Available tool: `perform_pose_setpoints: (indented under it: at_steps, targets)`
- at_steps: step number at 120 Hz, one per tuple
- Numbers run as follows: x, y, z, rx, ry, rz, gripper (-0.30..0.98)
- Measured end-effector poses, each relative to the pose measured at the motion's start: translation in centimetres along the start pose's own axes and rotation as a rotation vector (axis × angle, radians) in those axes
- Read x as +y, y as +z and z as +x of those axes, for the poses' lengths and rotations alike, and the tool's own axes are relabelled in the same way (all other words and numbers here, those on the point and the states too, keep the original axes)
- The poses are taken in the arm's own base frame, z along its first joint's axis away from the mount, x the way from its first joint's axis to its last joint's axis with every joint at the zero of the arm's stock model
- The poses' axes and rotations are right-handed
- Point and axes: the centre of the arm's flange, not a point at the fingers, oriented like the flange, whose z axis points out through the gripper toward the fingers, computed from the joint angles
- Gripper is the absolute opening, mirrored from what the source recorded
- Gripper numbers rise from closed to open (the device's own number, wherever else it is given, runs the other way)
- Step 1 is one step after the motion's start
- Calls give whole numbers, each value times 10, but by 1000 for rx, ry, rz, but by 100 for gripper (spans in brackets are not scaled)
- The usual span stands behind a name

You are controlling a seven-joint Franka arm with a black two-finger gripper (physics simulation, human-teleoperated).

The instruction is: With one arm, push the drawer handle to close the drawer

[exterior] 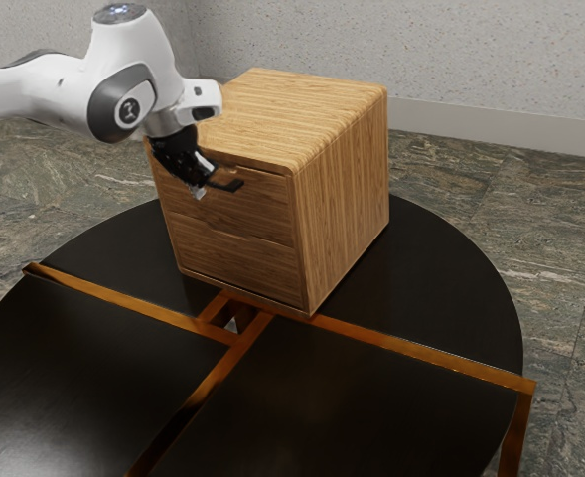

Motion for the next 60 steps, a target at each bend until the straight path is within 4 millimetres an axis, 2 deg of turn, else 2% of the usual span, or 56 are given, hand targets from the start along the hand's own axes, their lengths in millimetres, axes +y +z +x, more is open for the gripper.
perform_pose_setpoints:
  at_steps: [3,10,15,19,24,33,46,60]
  targets:
    - [0,-16,-8,16,-2,-3,-10]
    - [4,-69,-20,63,-5,-4,-10]
    - [17,-113,-12,95,13,-8,-10]
    - [27,-140,0,103,27,-13,-10]
    - [33,-162,15,89,36,-18,-7]
    - [43,-174,22,23,44,-39,10]
    - [58,-168,15,-85,61,-60,32]
    - [65,-166,6,-160,70,-71,48]
